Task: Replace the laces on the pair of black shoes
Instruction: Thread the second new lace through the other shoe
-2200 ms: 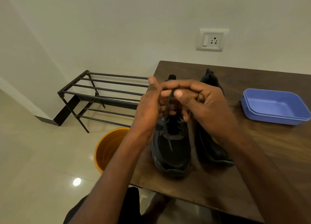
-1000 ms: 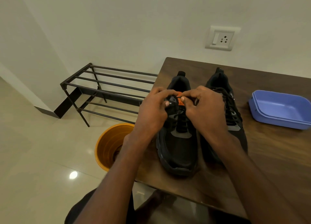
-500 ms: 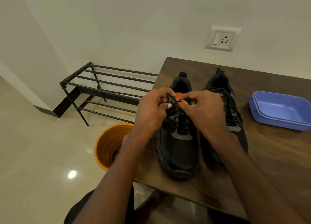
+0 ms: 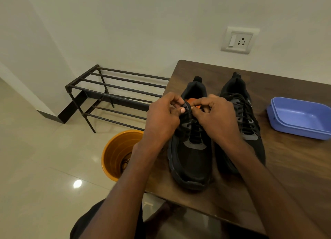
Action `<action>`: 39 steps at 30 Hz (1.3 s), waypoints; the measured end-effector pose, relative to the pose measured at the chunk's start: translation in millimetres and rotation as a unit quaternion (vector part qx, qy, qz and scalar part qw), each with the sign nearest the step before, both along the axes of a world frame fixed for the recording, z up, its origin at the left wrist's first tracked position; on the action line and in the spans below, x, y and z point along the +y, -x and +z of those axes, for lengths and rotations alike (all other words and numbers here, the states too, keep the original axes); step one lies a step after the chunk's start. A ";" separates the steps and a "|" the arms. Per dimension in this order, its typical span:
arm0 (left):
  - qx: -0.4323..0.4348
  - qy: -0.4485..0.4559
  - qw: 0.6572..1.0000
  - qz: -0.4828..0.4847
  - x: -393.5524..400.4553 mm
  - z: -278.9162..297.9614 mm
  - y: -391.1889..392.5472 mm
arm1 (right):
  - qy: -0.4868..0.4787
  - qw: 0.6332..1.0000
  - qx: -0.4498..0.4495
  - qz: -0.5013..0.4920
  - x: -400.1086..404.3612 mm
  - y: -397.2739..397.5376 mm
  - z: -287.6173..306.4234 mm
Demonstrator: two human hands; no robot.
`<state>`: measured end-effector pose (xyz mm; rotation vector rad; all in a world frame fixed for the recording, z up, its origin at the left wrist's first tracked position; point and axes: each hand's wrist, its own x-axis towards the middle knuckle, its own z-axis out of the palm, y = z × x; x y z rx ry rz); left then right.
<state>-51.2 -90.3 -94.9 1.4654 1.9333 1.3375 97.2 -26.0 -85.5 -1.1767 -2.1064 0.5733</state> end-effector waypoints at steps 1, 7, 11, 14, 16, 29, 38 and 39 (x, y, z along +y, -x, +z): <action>-0.004 -0.001 1.000 -0.002 -0.1 0.6 0.3 | -0.007 1.000 -0.014 0.001 0.3 0.2 0.3; 0.010 -0.019 1.000 0.004 2.3 0.3 -2.6 | -0.018 0.995 -0.086 0.043 -4.2 -10.1 -2.4; -0.186 -0.170 0.968 -0.001 -3.7 26.4 -1.6 | 0.011 0.993 -0.103 0.049 -2.9 -18.0 -1.7; -0.266 -0.245 0.931 0.041 -8.9 34.0 8.0 | 0.015 0.994 -0.097 0.049 -1.7 -21.1 -3.0; -0.176 -0.192 0.964 0.050 -7.3 24.8 9.8 | 0.006 0.995 -0.089 0.047 -1.7 -20.7 -4.6; -0.104 -0.040 0.994 0.005 0.3 12.0 4.0 | 0.005 0.996 -0.082 0.044 0.3 -20.3 -8.2; -0.158 -0.101 0.982 0.022 0.1 18.0 0.7 | 0.017 0.998 -0.053 0.020 -5.3 -14.2 -11.7; -0.226 -0.122 0.966 0.019 -0.8 20.3 5.3 | 0.024 0.998 -0.047 0.017 -6.3 -13.0 -11.7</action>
